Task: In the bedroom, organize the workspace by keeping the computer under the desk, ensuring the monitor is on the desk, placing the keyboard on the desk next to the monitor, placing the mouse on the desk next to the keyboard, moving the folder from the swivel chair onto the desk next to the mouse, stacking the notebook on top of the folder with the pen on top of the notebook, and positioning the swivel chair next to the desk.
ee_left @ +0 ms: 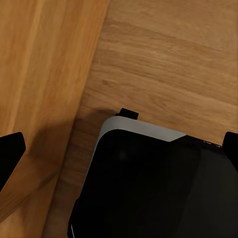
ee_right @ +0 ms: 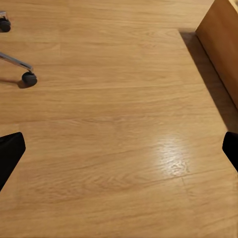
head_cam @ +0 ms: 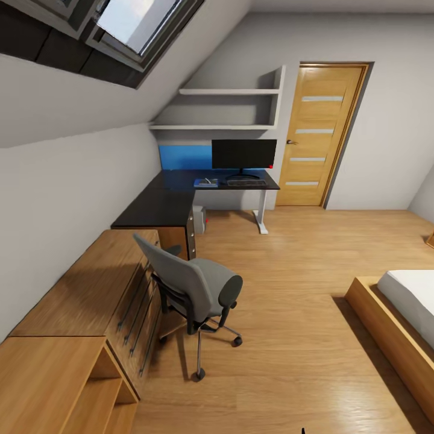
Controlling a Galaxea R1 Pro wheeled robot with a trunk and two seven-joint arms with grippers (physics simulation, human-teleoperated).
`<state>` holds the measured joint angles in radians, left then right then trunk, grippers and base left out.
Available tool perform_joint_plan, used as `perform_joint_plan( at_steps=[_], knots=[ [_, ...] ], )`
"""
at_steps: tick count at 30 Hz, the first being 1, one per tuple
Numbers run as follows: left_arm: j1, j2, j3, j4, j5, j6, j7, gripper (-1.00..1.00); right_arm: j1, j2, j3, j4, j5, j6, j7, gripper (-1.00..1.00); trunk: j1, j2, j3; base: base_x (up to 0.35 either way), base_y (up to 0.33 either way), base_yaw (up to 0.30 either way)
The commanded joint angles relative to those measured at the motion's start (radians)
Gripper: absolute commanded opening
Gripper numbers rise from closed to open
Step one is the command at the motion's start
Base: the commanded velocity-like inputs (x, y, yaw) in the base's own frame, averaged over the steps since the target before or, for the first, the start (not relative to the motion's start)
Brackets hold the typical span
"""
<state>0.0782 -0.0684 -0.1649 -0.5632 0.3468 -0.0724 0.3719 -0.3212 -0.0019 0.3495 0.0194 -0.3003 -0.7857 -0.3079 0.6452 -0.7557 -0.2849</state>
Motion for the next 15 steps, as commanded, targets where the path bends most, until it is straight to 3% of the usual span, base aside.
perform_joint_plan(
  at_steps=[1,15],
  knots=[
    [0.0,0.001,-0.007,-0.001,0.011,-0.004,0.007,1.0,-0.001,0.0,0.009,0.002,-0.003,-0.003,-0.005,1.0,0.004,-0.008,-0.004,0.0,0.0,0.0],
    [0.0,0.001,-0.007,-0.001,0.011,-0.004,0.007,1.0,-0.001,0.0,0.009,0.002,-0.003,-0.001,-0.005,1.0,0.058,-0.106,-0.048,0.0,0.0,0.0]
  ],
)
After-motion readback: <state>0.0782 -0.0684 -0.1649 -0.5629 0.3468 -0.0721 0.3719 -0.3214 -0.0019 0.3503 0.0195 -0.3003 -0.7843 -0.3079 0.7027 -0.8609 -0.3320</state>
